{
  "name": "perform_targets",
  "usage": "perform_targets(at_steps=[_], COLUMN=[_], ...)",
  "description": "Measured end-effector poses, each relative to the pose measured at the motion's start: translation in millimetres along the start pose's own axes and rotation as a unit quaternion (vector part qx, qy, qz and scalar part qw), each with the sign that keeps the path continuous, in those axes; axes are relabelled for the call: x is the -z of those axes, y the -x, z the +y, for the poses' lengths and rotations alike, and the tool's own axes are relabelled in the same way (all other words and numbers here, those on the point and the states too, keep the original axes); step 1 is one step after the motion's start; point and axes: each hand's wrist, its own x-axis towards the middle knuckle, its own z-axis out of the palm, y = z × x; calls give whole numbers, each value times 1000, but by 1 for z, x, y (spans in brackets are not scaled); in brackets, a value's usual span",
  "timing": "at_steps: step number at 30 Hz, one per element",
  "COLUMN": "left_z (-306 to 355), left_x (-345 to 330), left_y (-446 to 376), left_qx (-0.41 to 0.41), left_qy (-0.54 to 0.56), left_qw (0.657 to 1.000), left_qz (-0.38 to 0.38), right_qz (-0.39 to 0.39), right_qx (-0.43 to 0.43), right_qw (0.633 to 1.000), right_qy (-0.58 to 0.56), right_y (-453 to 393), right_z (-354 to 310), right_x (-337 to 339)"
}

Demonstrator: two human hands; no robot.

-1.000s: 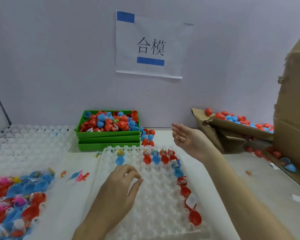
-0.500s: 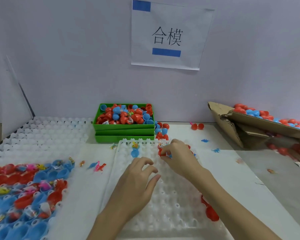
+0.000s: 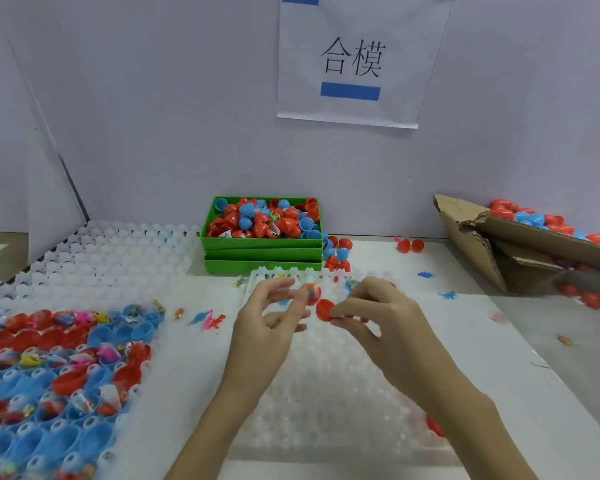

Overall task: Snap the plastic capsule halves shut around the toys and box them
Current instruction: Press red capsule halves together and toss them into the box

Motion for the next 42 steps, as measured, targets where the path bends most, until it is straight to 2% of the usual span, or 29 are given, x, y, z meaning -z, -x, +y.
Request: perform_targets(at_steps=[3, 12, 14, 17, 20, 22, 25, 32, 39, 42], left_z=[-1, -6, -7, -7, -6, -6, -5, -6, -7, -6], left_x=[-3, -1, -2, 0, 5, 5, 0, -3, 0, 2], left_y=[2, 0, 0, 0, 0, 1, 4, 8, 4, 3], left_qx=[26, 25, 22, 2, -25, -45, -68, -103, -53, -59], left_qy=[16, 33, 35, 31, 38, 11, -19, -36, 29, 10], left_qw=[1000, 999, 999, 999, 999, 998, 996, 993, 998, 998], left_qz=[4, -6, -6, -15, -26, -35, -54, -40, -32, -22], right_qz=[-12, -8, -9, -9, 15, 35, 50, 90, 91, 93], right_qx=[23, 28, 14, -31, -82, -133, -184, -188, -161, -163], right_qw=[1000, 1000, 999, 991, 965, 928, 889, 883, 892, 885], right_qy=[-6, -6, -31, -129, -250, -345, -416, -421, -412, -427], right_y=[6, 10, 10, 12, 12, 10, 8, 11, 11, 11], right_z=[-7, -7, -8, -11, -13, -16, -19, -21, -22, -22], right_x=[-6, -12, -14, -17, -18, -16, -13, -18, -22, -26])
